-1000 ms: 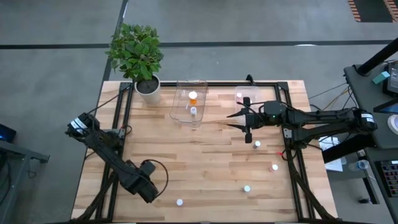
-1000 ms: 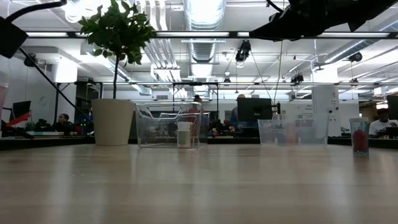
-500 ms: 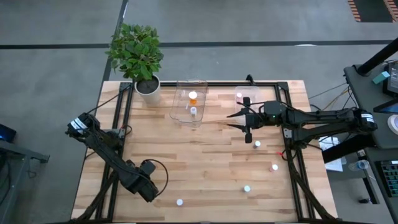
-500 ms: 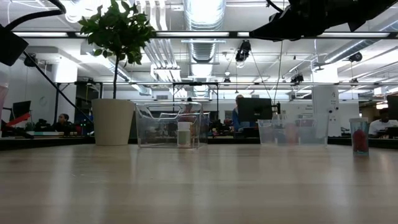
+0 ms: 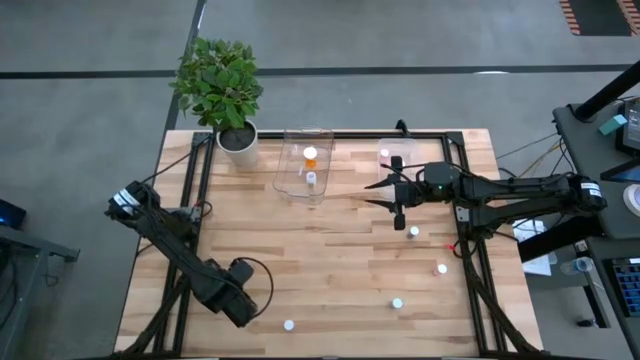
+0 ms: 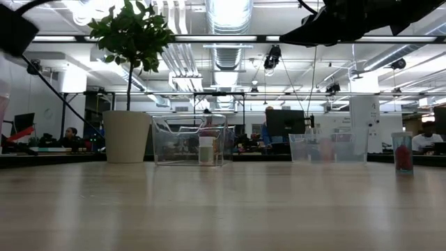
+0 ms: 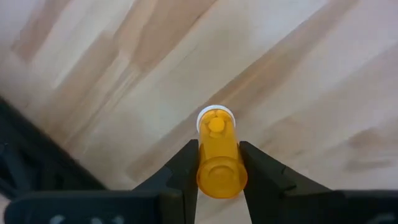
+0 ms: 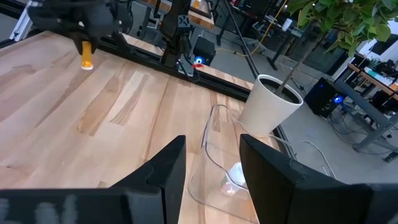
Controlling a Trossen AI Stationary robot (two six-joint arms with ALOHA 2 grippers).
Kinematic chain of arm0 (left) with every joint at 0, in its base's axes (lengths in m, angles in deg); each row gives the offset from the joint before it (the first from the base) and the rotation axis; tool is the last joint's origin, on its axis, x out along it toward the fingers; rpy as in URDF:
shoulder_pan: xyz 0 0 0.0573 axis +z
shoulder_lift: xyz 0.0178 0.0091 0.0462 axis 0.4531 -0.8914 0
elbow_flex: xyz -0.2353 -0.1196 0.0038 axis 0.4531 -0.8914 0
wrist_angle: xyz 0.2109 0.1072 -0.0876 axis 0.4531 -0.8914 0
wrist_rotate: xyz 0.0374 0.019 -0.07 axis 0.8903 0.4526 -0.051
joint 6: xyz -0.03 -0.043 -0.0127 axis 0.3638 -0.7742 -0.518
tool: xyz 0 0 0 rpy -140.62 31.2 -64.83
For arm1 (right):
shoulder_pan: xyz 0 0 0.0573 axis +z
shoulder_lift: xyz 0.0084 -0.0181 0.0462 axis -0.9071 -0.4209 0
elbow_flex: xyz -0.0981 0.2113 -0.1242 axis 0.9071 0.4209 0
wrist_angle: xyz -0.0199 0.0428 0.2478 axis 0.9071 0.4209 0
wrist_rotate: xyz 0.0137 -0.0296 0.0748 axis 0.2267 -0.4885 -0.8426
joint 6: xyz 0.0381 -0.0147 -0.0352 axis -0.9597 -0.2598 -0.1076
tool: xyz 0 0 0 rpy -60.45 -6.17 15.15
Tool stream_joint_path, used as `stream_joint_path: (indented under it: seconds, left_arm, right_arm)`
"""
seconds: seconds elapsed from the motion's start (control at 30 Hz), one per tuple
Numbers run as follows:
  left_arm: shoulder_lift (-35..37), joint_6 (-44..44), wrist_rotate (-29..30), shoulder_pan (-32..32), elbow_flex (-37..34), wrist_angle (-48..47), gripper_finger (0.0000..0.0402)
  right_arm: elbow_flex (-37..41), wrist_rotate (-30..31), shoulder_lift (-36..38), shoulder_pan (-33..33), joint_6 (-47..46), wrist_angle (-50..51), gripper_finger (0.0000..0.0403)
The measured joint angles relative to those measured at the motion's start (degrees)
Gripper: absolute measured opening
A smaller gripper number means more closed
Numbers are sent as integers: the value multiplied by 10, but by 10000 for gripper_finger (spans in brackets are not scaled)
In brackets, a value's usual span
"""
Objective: Pick and place medicine bottles into bin by pill shape (circle, oval)
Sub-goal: Put the orange tablet pill bottle into the right transparent bin
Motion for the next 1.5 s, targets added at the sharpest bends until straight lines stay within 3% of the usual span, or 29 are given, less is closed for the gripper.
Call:
stream_joint_path:
  seconds: [0.33, 0.5, 0.6, 0.83, 1.03, 1.27, 1.5]
  left_arm:
    - [59, 93, 130, 52, 93, -7, 79]
    - [93, 203, 278, 75, 128, 29, 78]
    - [119, 305, 314, 94, 124, 108, 78]
    - [154, 568, 307, 150, 83, 318, 78]
    - [166, 742, 236, 213, 15, 470, 78]
    - [166, 868, 178, 274, -79, 682, 78]
    - [166, 940, 172, 296, -144, 860, 77]
  right_arm:
    - [2, 0, 0, 0, 0, 0, 141]
    - [5, 0, 0, 0, 0, -2, 141]
    - [7, 0, 0, 0, 0, -2, 141]
    - [11, -5, 0, 0, -18, -2, 141]
    - [21, -6, 0, 1, -40, -2, 141]
    - [60, -57, 0, 22, -109, -57, 141]
    - [128, -54, -8, 78, -136, -244, 141]
